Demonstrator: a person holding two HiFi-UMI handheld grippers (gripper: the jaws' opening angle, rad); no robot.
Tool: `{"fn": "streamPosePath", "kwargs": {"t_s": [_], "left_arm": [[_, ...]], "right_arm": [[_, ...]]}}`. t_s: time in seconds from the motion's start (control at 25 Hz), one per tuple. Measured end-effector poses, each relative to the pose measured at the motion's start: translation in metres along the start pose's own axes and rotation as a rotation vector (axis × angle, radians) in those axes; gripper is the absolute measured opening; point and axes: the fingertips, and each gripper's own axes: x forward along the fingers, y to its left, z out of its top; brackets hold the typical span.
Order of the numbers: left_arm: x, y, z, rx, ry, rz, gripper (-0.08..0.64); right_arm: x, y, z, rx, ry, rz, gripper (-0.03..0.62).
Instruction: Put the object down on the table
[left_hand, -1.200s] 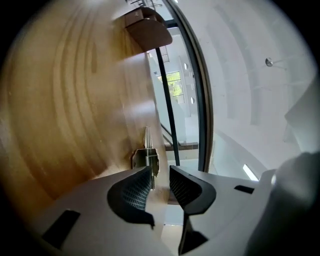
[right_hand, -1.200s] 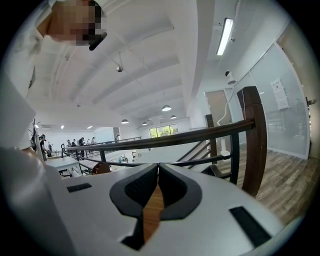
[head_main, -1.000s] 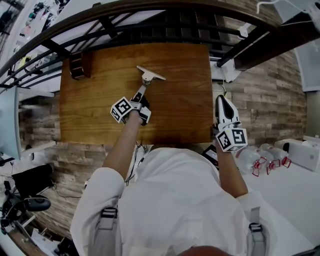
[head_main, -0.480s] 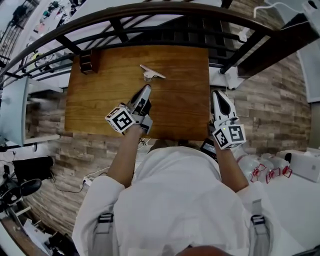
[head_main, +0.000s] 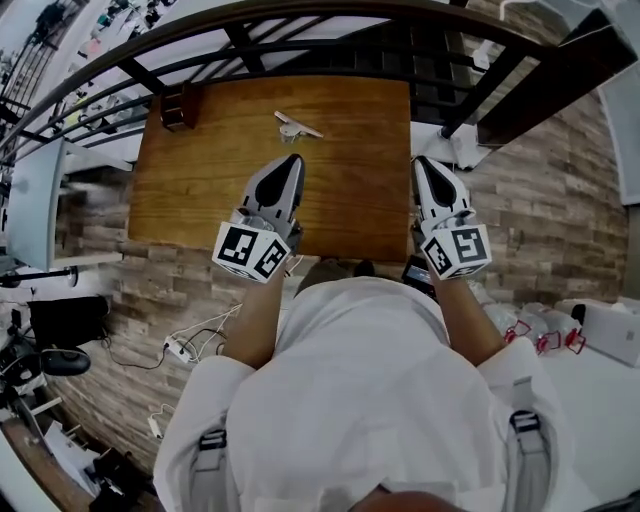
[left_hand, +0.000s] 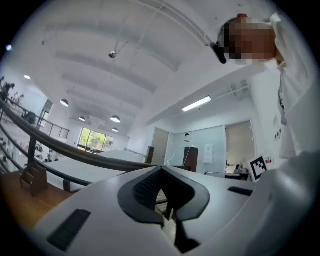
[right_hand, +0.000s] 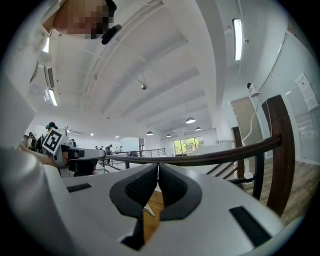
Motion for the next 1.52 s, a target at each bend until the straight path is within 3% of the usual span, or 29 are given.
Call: {"fn": "streamPosePath", "kwargs": {"t_s": [0.12, 0.36, 0.64, 1.52], "left_arm": [[-0.003, -0.012, -0.004, 0.083, 0.014, 0.066, 0.014], [-0.014, -0.017, -0.024, 0.177, 0.079, 0.179, 0.014], [-0.022, -0.021, -0.058, 0.21, 0.151, 0.192, 0.014], [-0.008, -0.03, -0.081, 0.123, 0.207, 0.128, 0.014]], "right_arm": [[-0.008, -0.003, -0.006, 0.001, 0.02, 0.016, 0.025], [-0.024, -0.015, -0.019, -0.023, 0.069, -0.022, 0.025], [-0.031, -0.025, -0.027, -0.048, 0.103, -0.027, 0.025], [-0.039, -0.035, -0.051, 0.024, 0.149, -0.011, 0.025]]}}
